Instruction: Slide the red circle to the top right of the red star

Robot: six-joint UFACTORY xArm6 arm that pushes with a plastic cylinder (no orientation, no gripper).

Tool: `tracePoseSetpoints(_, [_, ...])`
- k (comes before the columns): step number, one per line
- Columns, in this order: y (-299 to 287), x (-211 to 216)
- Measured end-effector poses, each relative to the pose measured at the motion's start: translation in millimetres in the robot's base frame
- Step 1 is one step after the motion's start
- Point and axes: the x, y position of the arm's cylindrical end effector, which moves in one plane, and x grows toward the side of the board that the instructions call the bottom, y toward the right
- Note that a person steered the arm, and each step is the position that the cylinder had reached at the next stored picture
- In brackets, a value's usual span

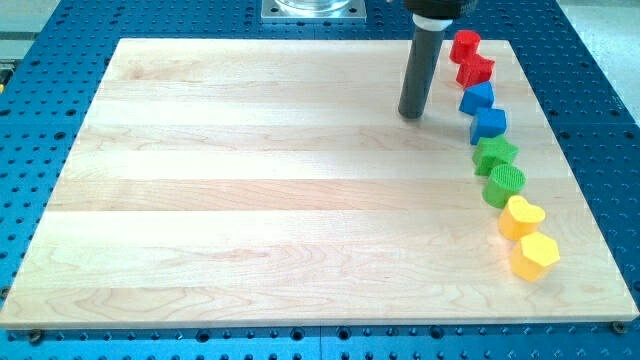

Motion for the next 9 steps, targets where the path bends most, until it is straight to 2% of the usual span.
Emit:
tracePoseSetpoints(3, [10.6,-140.4])
tracePoseSetpoints(4, [32.3,-141.9])
tracePoseSetpoints(5, [111.2,-142.1])
tracePoseSetpoints(7, [194.8,-133.1])
tracePoseSetpoints(9, [137.8,-127.6])
